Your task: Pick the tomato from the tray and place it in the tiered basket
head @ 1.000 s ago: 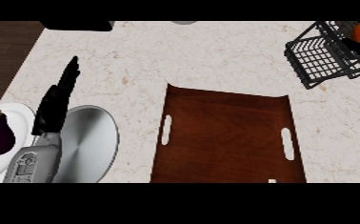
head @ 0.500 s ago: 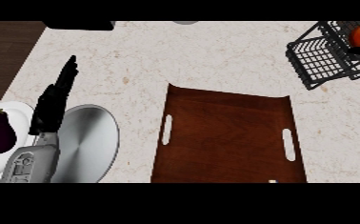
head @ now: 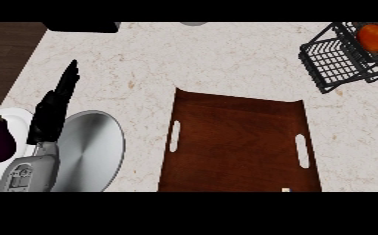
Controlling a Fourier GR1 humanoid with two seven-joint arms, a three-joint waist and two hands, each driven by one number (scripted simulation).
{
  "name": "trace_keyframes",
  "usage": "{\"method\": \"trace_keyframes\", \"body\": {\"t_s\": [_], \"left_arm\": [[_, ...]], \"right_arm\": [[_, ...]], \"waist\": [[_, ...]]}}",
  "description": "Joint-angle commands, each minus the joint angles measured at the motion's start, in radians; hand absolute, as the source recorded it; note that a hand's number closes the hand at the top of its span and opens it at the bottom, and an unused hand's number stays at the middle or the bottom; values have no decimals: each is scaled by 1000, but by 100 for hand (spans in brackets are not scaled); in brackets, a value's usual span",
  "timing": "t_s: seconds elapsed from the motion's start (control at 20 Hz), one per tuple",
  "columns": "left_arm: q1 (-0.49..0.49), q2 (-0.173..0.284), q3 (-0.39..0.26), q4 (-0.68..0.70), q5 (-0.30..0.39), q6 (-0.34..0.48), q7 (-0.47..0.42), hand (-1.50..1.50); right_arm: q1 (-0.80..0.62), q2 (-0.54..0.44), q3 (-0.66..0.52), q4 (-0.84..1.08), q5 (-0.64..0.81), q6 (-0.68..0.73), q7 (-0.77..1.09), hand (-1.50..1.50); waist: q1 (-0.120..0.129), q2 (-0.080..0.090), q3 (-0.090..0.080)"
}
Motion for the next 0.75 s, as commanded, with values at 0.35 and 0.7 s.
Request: {"method": "trace_keyframes", "body": {"t_s": [0.35, 0.7], "left_arm": [[-10, -8, -5, -28, 1, 1, 24, 0], [16, 0, -4, -34, 6, -12, 3, 0]], "right_arm": [[127, -268, -88, 105, -77, 267, -7, -150], [238, -329, -159, 136, -147, 367, -121, -150]], "waist": [[-3, 7, 5], [2, 8, 8]]}}
